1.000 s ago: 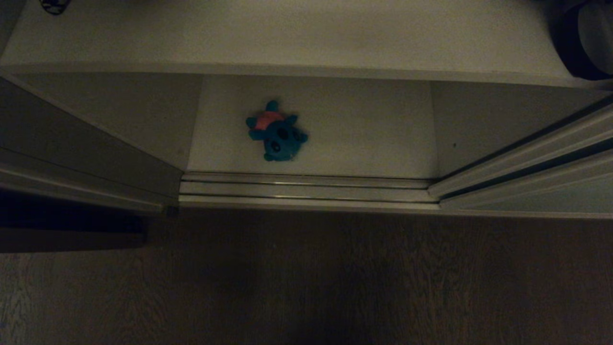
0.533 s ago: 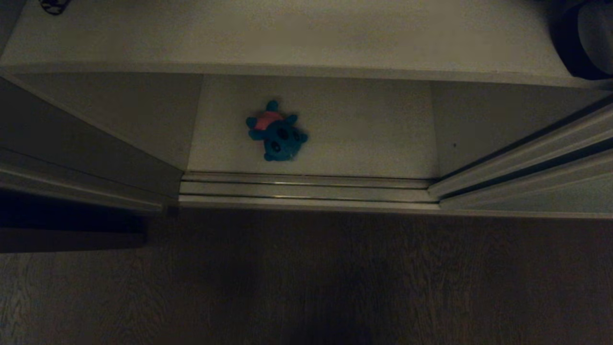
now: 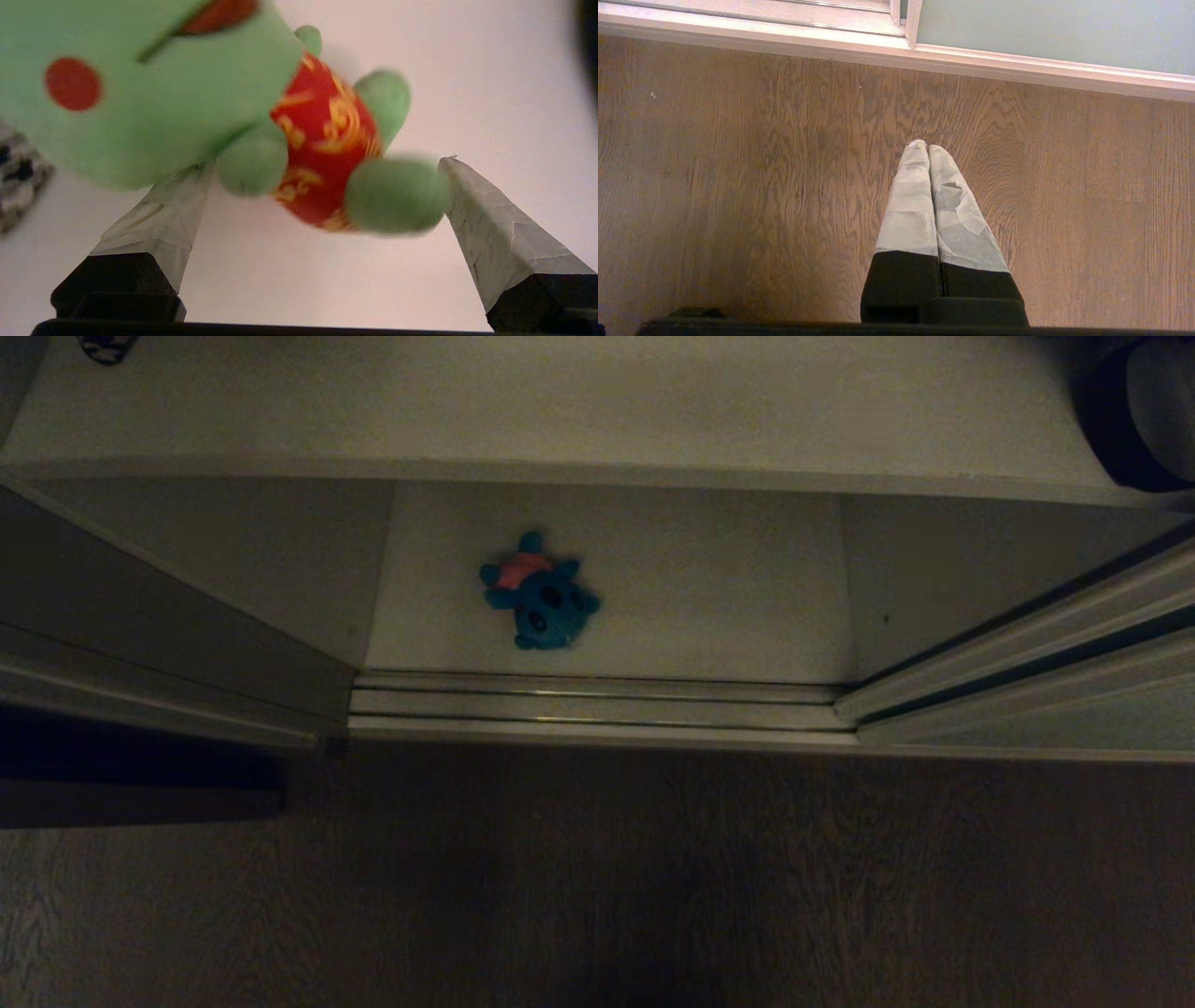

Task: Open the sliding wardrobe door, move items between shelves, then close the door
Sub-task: Place the green doll on the higher shelf

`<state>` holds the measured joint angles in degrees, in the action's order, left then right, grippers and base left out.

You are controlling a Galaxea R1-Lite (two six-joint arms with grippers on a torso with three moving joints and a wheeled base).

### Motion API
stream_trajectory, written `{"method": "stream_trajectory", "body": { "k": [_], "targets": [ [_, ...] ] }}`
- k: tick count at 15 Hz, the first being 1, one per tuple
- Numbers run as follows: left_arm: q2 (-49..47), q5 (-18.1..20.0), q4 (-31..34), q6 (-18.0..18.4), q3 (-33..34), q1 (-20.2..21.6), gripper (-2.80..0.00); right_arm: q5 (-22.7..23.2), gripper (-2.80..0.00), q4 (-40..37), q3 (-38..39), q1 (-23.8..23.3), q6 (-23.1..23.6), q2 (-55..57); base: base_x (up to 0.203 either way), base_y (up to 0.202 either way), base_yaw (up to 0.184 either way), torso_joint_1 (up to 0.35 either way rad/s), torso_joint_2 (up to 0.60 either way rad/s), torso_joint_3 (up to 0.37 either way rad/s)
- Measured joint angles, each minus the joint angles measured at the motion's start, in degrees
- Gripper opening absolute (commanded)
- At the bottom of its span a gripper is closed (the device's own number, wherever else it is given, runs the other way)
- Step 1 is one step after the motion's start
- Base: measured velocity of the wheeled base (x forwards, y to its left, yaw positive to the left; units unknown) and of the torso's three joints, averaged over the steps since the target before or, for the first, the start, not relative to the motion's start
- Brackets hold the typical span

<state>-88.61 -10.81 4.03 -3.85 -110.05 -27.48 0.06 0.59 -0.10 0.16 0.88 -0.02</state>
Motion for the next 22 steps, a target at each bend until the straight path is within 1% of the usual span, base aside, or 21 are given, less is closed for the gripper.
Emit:
{"method": "stream_trajectory", "body": {
  "k": [1, 4, 6, 9, 13, 16, 20, 22],
  "targets": [
    [-0.2, -0.2, 0.6, 0.7, 0.2, 0.0, 0.0, 0.0, -2.8, 0.0, 0.0, 0.0, 0.0, 0.0, 0.0, 0.0, 0.0, 0.0, 0.0, 0.0],
    [-1.1, 0.4, 1.5, 5.7, 0.0, 0.0, 0.0, 0.0, -2.8, 0.0, 0.0, 0.0, 0.0, 0.0, 0.0, 0.0, 0.0, 0.0, 0.0, 0.0],
    [-1.7, 1.1, 1.6, 7.5, -0.3, 0.0, 0.0, 0.0, -2.8, 0.0, 0.0, 0.0, 0.0, 0.0, 0.0, 0.0, 0.0, 0.0, 0.0, 0.0],
    [-2.3, 0.6, 1.4, 8.4, -0.3, 0.0, 0.0, 0.0, -2.8, 0.0, 0.0, 0.0, 0.0, 0.0, 0.0, 0.0, 0.0, 0.0, 0.0, 0.0],
    [-2.2, 1.4, -0.6, 8.9, -0.8, -0.2, 0.0, 0.0, -2.8, 0.0, 0.0, 0.0, 0.0, 0.0, 0.0, 0.0, 0.0, 0.0, 0.0, 0.0],
    [-1.2, 1.6, -1.0, 9.1, -0.8, -0.3, 0.0, 0.0, -2.8, 0.0, 0.0, 0.0, 0.0, 0.0, 0.0, 0.0, 0.0, 0.0, 0.0, 0.0],
    [-0.1, 3.4, -1.2, 9.2, -0.8, -0.3, 0.0, 0.0, -2.8, 0.0, 0.0, 0.0, 0.0, 0.0, 0.0, 0.0, 0.0, 0.0, 0.0, 0.0],
    [0.0, 3.8, -1.2, 8.4, -0.4, -0.3, 0.0, 0.0, -2.8, 0.0, 0.0, 0.0, 0.0, 0.0, 0.0, 0.0, 0.0, 0.0, 0.0, 0.0]
  ]
}}
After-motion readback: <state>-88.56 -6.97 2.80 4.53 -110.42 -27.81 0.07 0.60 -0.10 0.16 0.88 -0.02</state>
